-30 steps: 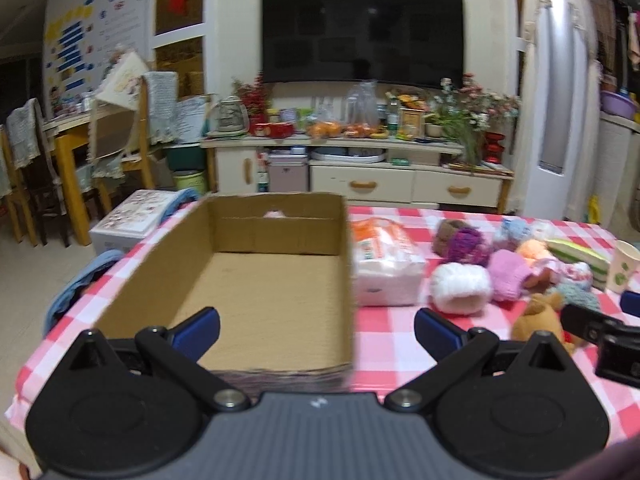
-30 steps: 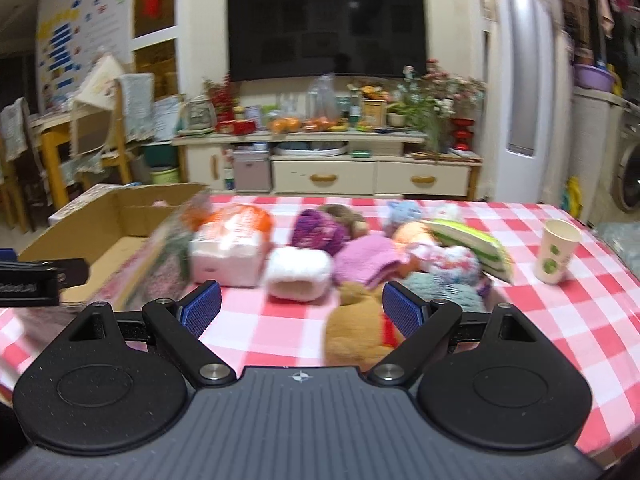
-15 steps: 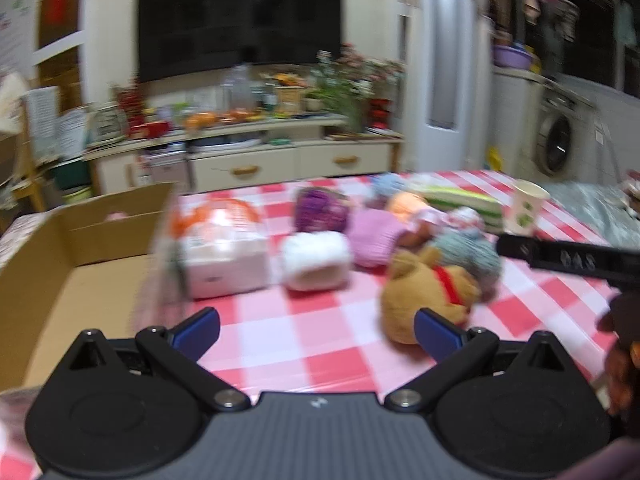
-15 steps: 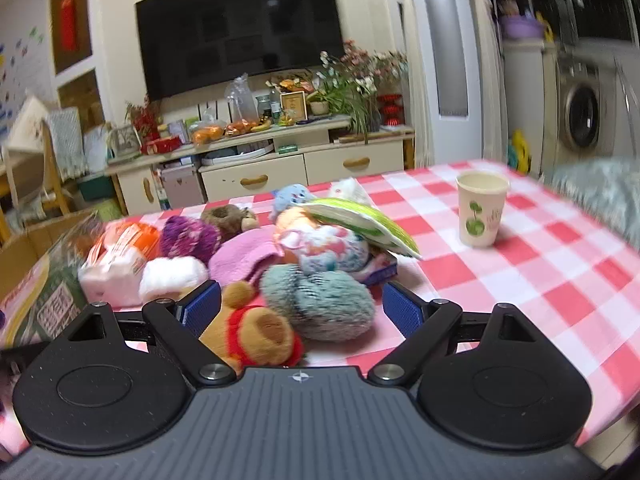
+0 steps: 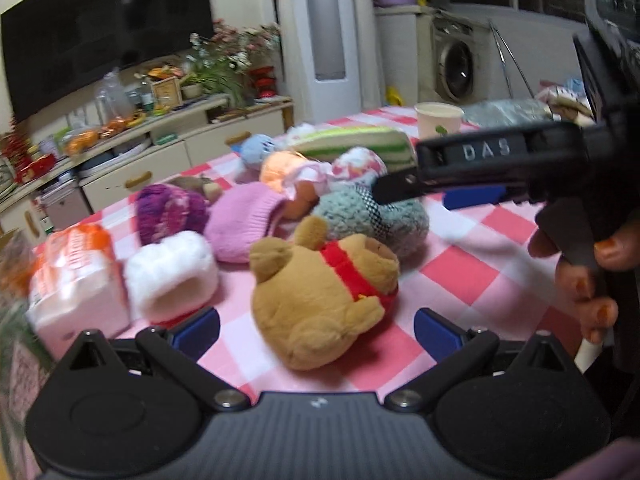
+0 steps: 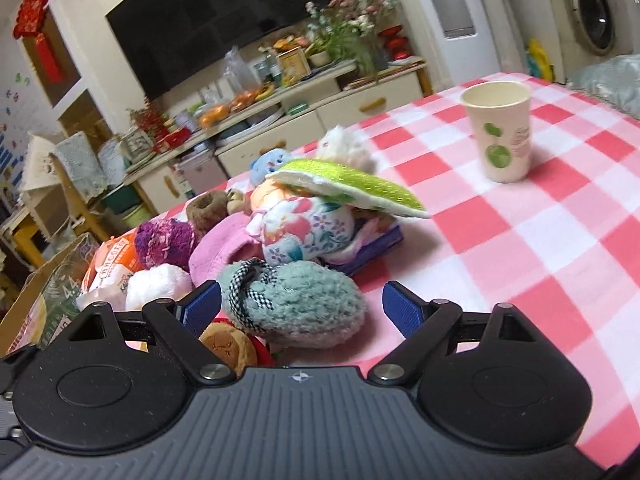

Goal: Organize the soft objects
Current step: 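Grasp the brown teddy bear with the left tool while the right tool grasps the teal fuzzy plush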

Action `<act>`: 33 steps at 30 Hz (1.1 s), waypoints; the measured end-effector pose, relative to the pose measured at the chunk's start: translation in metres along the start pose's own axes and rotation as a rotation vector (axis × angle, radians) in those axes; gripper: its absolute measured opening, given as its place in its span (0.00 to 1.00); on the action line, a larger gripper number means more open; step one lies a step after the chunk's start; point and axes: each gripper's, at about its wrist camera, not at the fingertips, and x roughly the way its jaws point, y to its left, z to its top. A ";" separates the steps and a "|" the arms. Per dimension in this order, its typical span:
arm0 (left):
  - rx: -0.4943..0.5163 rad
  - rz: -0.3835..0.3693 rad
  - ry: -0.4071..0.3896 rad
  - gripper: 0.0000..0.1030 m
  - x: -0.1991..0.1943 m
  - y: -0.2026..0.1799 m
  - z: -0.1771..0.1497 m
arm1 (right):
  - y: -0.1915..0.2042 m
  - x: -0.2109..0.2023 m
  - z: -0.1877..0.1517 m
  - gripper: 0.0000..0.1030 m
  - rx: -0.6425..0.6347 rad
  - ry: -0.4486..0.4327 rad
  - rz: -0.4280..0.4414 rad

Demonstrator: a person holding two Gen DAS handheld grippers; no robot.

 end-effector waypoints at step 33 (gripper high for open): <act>-0.058 -0.128 0.114 0.84 0.057 0.013 0.015 | 0.007 -0.040 -0.033 0.97 0.020 0.171 0.046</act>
